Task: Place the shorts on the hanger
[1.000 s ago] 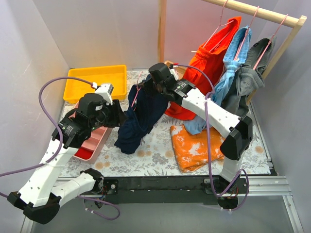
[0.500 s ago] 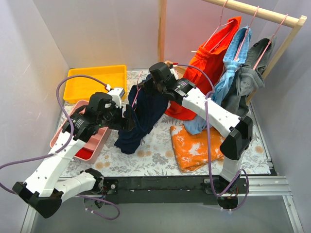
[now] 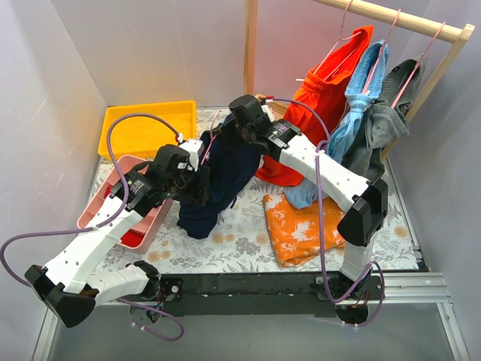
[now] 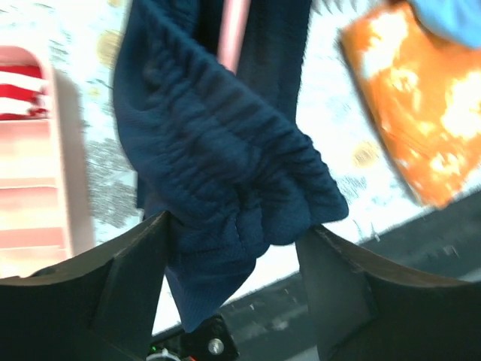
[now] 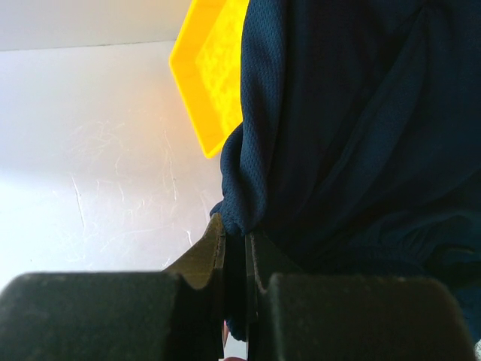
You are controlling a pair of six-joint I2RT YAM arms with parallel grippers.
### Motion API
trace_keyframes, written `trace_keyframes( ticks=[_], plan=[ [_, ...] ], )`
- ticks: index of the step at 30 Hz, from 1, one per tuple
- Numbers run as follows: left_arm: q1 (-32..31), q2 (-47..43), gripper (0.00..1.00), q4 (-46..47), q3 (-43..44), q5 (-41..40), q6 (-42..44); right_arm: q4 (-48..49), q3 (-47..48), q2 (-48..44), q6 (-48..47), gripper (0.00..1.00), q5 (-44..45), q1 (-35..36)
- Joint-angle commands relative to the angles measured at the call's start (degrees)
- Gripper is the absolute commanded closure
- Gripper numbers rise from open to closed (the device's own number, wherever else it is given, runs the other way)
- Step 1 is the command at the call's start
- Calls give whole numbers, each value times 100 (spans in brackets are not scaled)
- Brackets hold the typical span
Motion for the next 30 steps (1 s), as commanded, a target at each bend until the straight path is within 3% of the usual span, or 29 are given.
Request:
trace_keyframes(
  ticks=[1,7,11,13,18,19,22,28,30],
  plan=[
    [-14,-286,43,469,152,-967,-55,195,292,-114,66,99,-96,-30],
    [-14,-778,64,1391,-172,-1267,-275,318,-59,-290,92,99,-298,-30],
    [-14,-736,67,1665,-419,-1249,-398,388,-261,-430,92,99,-368,-30],
    [-14,-639,64,1577,-419,-1179,-512,406,-271,-483,66,99,-368,-30],
    [-14,-743,33,1419,-340,-136,-311,353,-175,-501,22,99,-298,-30],
    [-14,-770,31,1384,-314,189,-310,344,-148,-484,22,99,-289,-30],
    [-14,-814,30,1191,-322,175,-249,292,28,-422,31,99,-316,-48],
    [-14,-866,36,734,-252,-1,-214,213,204,-396,31,99,-342,-65],
    [-14,-928,33,584,-191,-176,-222,213,204,-404,31,99,-368,-83]
  ],
)
